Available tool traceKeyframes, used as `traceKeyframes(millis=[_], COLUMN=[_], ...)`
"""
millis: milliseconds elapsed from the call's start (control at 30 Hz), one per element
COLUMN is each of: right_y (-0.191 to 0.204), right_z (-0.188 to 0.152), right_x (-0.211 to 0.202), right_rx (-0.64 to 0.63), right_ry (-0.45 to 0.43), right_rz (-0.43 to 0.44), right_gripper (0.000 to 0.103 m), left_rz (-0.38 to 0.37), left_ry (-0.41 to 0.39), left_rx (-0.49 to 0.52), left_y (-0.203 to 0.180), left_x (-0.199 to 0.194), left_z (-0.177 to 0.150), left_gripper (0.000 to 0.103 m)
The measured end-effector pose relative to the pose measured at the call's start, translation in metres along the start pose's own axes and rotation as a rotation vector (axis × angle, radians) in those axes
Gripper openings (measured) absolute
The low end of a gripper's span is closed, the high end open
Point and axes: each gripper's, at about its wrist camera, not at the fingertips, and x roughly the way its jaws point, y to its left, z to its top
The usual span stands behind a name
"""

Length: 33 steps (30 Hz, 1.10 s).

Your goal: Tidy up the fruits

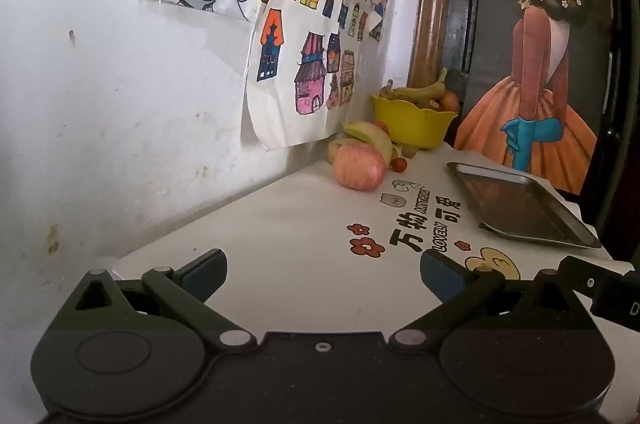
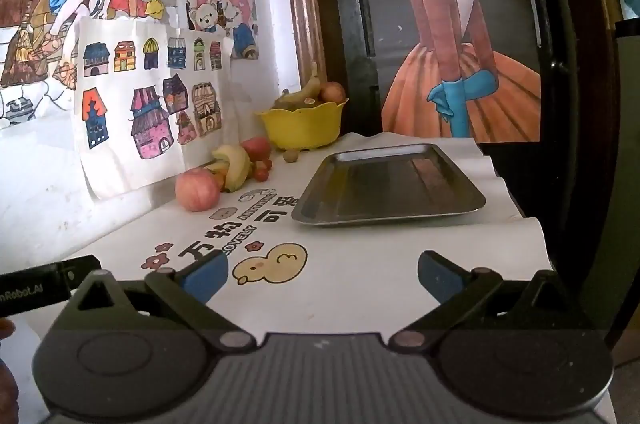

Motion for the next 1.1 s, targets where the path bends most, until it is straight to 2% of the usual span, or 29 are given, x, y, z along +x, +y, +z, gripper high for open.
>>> traceKeyframes(millis=[1100], right_y=[0.0016], right_z=[0.0004], right_x=[0.0020], right_rx=[-0.004], right_ry=[0.015], right_rz=[0.001], right_gripper=[0.103], left_rz=[0.001], left_ry=[0.002], left_rx=[-0.002], left_y=[0.0005], left_x=[0.0000], left_z=[0.0006], left_gripper=[0.102])
